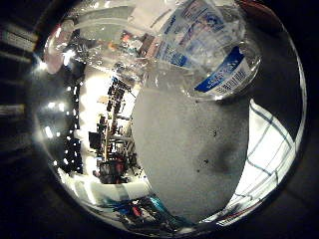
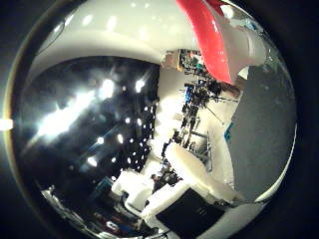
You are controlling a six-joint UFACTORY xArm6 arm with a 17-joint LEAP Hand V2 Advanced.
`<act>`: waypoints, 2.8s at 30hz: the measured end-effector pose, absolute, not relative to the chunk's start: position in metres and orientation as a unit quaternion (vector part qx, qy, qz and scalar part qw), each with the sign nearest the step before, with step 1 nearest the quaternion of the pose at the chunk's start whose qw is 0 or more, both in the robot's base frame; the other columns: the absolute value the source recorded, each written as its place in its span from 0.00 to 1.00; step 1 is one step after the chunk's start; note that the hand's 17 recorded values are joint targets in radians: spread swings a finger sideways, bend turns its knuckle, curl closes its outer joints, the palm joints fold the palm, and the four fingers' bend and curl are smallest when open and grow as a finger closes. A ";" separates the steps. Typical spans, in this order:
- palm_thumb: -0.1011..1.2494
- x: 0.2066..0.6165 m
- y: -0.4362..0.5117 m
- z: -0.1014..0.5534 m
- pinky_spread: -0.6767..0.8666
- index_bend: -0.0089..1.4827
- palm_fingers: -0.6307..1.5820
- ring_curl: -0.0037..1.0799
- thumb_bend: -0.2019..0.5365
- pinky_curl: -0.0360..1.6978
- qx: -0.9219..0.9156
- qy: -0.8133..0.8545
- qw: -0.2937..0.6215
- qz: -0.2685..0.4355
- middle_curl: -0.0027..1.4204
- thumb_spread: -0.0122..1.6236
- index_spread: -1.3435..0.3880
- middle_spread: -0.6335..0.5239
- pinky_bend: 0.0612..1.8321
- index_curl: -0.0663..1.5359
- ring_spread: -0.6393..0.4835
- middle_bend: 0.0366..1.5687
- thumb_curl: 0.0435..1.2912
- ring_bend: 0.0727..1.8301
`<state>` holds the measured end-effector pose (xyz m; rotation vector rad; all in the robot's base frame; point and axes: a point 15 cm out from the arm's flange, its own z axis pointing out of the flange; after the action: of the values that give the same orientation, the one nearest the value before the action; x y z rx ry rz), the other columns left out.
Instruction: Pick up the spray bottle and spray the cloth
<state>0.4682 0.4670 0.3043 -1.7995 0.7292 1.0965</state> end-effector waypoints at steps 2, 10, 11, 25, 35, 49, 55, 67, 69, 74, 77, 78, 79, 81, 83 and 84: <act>0.52 0.464 0.471 0.305 0.68 0.11 0.36 0.24 0.24 0.19 -0.726 0.291 0.438 0.444 0.23 0.69 0.60 0.59 0.23 0.22 0.58 0.10 0.22 0.17; 0.52 0.448 0.494 0.302 0.67 0.11 0.36 0.24 0.24 0.19 -0.716 0.282 0.440 0.464 0.23 0.69 0.61 0.59 0.26 0.21 0.56 0.11 0.22 0.19; 0.52 0.447 0.494 0.300 0.67 0.11 0.36 0.24 0.24 0.19 -0.715 0.282 0.439 0.464 0.23 0.69 0.61 0.59 0.26 0.21 0.56 0.10 0.22 0.19; 0.51 0.451 0.477 0.272 0.67 0.11 0.36 0.24 0.25 0.18 -0.712 0.299 0.429 0.469 0.24 0.69 0.61 0.59 0.27 0.21 0.57 0.10 0.21 0.19; 0.51 0.457 0.458 0.261 0.68 0.11 0.36 0.23 0.25 0.17 -0.707 0.311 0.428 0.470 0.24 0.69 0.61 0.59 0.24 0.22 0.59 0.10 0.21 0.19; 0.51 0.469 0.418 0.280 0.69 0.11 0.36 0.23 0.25 0.18 -0.716 0.310 0.431 0.454 0.24 0.69 0.61 0.59 0.22 0.22 0.61 0.11 0.21 0.17; 0.51 0.472 0.388 0.295 0.69 0.11 0.35 0.23 0.25 0.18 -0.729 0.308 0.428 0.436 0.24 0.69 0.61 0.59 0.21 0.22 0.62 0.10 0.21 0.17; 0.50 0.456 0.316 0.339 0.70 0.11 0.35 0.23 0.25 0.18 -0.751 0.320 0.427 0.388 0.24 0.70 0.61 0.59 0.20 0.22 0.63 0.10 0.21 0.16; 0.50 0.455 0.297 0.345 0.70 0.11 0.35 0.23 0.25 0.18 -0.757 0.325 0.425 0.374 0.24 0.70 0.61 0.59 0.20 0.22 0.63 0.10 0.21 0.15; 0.50 0.436 0.264 0.369 0.70 0.12 0.35 0.23 0.25 0.18 -0.766 0.318 0.421 0.367 0.23 0.70 0.61 0.59 0.20 0.22 0.65 0.10 0.21 0.15; 0.50 0.427 0.246 0.376 0.70 0.12 0.35 0.23 0.25 0.18 -0.769 0.324 0.420 0.358 0.23 0.70 0.60 0.59 0.19 0.22 0.65 0.10 0.21 0.15; 0.50 0.424 0.239 0.377 0.70 0.12 0.35 0.23 0.25 0.18 -0.770 0.327 0.418 0.354 0.23 0.70 0.60 0.59 0.19 0.22 0.65 0.10 0.21 0.14; 0.49 0.422 0.231 0.377 0.70 0.12 0.35 0.23 0.24 0.19 -0.771 0.331 0.416 0.349 0.23 0.70 0.60 0.59 0.19 0.22 0.65 0.10 0.20 0.14; 0.49 0.421 0.217 0.376 0.70 0.12 0.35 0.23 0.25 0.19 -0.772 0.339 0.413 0.345 0.23 0.70 0.60 0.59 0.19 0.22 0.66 0.10 0.20 0.14; 0.49 0.415 0.205 0.377 0.70 0.12 0.35 0.23 0.25 0.19 -0.775 0.339 0.407 0.346 0.23 0.70 0.60 0.59 0.19 0.22 0.67 0.10 0.20 0.14; 0.49 0.412 0.200 0.375 0.70 0.12 0.35 0.23 0.25 0.19 -0.776 0.339 0.402 0.348 0.23 0.70 0.60 0.59 0.19 0.23 0.67 0.10 0.20 0.14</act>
<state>0.4117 0.1996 0.3754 -1.9627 0.8567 0.8792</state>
